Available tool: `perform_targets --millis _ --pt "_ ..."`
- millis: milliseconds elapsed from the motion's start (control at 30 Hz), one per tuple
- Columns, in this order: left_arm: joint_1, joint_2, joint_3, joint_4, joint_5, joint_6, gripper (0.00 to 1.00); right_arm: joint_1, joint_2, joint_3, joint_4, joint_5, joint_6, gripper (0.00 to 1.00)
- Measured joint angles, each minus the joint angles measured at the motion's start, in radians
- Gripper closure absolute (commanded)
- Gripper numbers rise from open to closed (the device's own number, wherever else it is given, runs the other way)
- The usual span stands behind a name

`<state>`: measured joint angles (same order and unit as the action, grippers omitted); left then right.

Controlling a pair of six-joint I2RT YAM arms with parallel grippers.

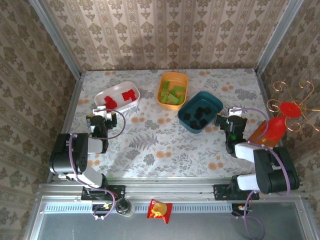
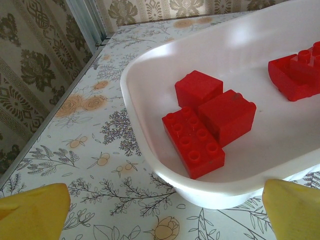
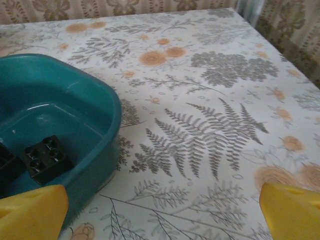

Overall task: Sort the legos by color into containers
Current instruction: Reset both arms

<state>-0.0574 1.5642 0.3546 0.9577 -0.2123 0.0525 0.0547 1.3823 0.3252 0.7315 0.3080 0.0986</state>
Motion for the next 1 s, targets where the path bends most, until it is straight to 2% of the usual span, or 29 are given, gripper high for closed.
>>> perform_targets --millis 167,1000 --pt "0.000 0.000 0.000 0.000 0.000 0.000 0.00 0.000 0.134 0.042 0.120 -0.034 -0.018 0.00" --pt "0.000 0.000 0.000 0.000 0.000 0.000 0.00 0.000 0.138 0.053 0.133 -0.055 -0.022 0.00"
